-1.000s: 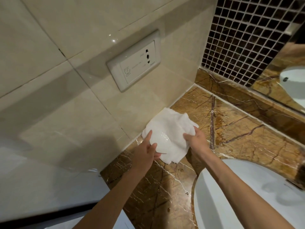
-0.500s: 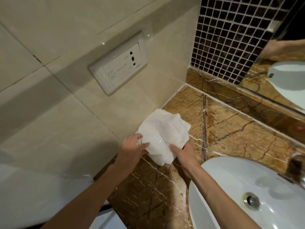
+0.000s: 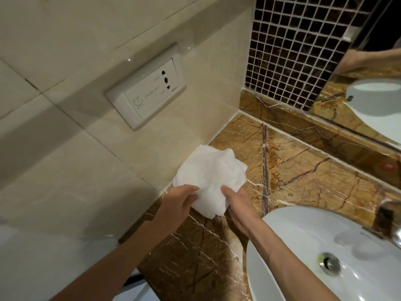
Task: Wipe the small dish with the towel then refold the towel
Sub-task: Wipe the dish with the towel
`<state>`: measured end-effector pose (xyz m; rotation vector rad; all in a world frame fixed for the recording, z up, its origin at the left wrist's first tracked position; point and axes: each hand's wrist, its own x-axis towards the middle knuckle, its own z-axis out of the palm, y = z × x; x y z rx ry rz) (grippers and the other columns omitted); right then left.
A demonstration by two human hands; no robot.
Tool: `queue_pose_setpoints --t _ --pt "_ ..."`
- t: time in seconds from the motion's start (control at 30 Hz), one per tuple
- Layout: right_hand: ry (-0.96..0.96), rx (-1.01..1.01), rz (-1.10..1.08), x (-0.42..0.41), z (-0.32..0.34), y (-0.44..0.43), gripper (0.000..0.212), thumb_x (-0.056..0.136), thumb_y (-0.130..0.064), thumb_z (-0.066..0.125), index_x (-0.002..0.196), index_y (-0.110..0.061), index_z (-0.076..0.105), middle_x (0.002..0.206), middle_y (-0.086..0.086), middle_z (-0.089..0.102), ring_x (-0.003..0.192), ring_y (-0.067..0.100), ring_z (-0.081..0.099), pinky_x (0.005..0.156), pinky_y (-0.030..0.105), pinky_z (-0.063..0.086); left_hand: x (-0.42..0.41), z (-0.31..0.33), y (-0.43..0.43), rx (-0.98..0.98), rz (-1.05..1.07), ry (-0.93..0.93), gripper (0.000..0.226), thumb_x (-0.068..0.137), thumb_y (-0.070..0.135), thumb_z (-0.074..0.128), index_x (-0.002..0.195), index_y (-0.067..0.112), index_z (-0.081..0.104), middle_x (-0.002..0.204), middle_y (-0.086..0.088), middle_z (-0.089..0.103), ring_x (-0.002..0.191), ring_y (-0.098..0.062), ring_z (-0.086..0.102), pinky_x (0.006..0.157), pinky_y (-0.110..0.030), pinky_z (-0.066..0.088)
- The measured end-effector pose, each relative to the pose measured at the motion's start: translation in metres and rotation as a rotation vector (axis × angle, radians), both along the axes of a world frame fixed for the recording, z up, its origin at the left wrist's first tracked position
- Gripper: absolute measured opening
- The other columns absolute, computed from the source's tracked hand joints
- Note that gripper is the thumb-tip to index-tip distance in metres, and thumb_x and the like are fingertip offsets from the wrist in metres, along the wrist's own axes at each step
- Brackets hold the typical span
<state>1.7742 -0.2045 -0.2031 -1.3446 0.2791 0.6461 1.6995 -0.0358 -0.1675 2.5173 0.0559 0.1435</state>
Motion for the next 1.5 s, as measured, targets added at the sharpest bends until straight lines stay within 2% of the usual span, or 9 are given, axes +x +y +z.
queue_pose_setpoints --t 0.1,0.27,0.47,0.63,0.83,1.03,1.27,1.4,1.5 --pt "-0.108 -0.102 0.032 -0.002 0.001 0.003 0.011 0.093 -0.017 0.058 0.092 -0.028 0.060 0.098 -0.008 0.070 0.093 0.018 0.067 0.091 0.045 0.054 0.007 0.007 -0.005 -0.311 0.318 0.126 0.030 0.092 0.023 0.056 0.074 -0.001 0.058 0.067 -0.005 0.051 0.061 -0.011 0.047 0.057 -0.015 0.038" --pt "-0.320 -0.141 0.016 -0.011 0.012 0.013 0.013 0.094 -0.022 0.057 0.083 -0.028 0.060 0.071 -0.013 0.064 0.060 -0.006 0.058 0.052 0.010 0.045 0.018 0.019 -0.008 -0.954 0.673 0.396 0.033 0.091 0.018 0.060 0.112 -0.007 0.059 0.108 -0.020 0.063 0.101 -0.036 0.063 0.089 -0.046 0.054" --pt "-0.552 -0.282 0.296 -0.021 0.024 0.027 0.037 0.092 -0.016 0.045 0.068 -0.043 0.055 0.070 -0.026 0.059 0.060 -0.008 0.051 0.050 0.011 0.039 0.016 0.020 -0.018 -1.030 0.742 0.419 0.040 0.091 0.019 0.061 0.121 -0.007 0.053 0.124 -0.024 0.058 0.113 -0.042 0.057 0.095 -0.058 0.049" --pt "-0.629 -0.287 0.344 -0.011 0.026 0.029 0.041 0.089 -0.011 0.043 0.070 -0.044 0.056 0.071 -0.026 0.061 0.062 -0.006 0.054 0.052 0.009 0.039 0.016 0.015 -0.016 -0.968 0.773 0.396 0.020 0.091 0.016 0.061 0.098 -0.003 0.066 0.112 -0.023 0.065 0.104 -0.041 0.062 0.086 -0.052 0.055" --pt "-0.557 -0.257 0.234 -0.001 0.011 0.024 0.044 0.093 -0.004 0.046 0.062 -0.035 0.051 0.057 -0.021 0.054 0.051 -0.004 0.043 0.050 0.014 0.033 0.010 -0.004 -0.010 -1.141 0.781 0.400 0.015 0.092 0.017 0.059 0.105 0.010 0.062 0.111 -0.010 0.066 0.098 -0.030 0.065 0.063 -0.034 0.059" --pt "-0.365 -0.174 0.106 -0.002 0.007 0.019 0.018 0.095 -0.007 0.051 0.084 -0.001 0.063 0.071 -0.006 0.064 0.060 -0.001 0.055 0.056 0.017 0.045 0.016 -0.004 -0.018 -1.482 0.827 0.245 0.035 0.096 0.017 0.050 0.125 -0.002 0.048 0.119 -0.019 0.058 0.110 -0.034 0.058 0.085 -0.047 0.054" --pt "-0.426 -0.330 0.172 -0.033 0.015 0.031 0.023 0.092 -0.022 0.050 0.070 -0.025 0.056 0.071 -0.012 0.062 0.063 -0.004 0.054 0.052 0.012 0.040 0.029 0.003 -0.043 -1.400 0.990 0.078 0.027 0.095 0.012 0.051 0.119 0.001 0.058 0.119 -0.021 0.062 0.109 -0.037 0.062 0.095 -0.050 0.052" --pt "-0.509 -0.329 0.173 -0.040 0.019 0.032 0.037 0.094 -0.011 0.051 0.061 -0.028 0.049 0.069 -0.032 0.059 0.063 -0.010 0.053 0.054 0.007 0.040 0.024 -0.002 -0.051 -1.040 0.922 0.078 0.017 0.091 0.016 0.054 0.089 0.006 0.069 0.091 -0.011 0.071 0.089 -0.027 0.068 0.078 -0.046 0.058" --pt "-0.528 -0.311 0.121 -0.037 0.025 0.032 0.036 0.093 -0.016 0.052 0.060 -0.027 0.045 0.063 -0.024 0.056 0.056 -0.006 0.048 0.050 0.009 0.038 0.022 -0.009 -0.051 -0.697 0.812 0.026 0.028 0.091 0.016 0.057 0.073 -0.004 0.062 0.074 -0.024 0.066 0.067 -0.022 0.058 0.071 -0.050 0.056"
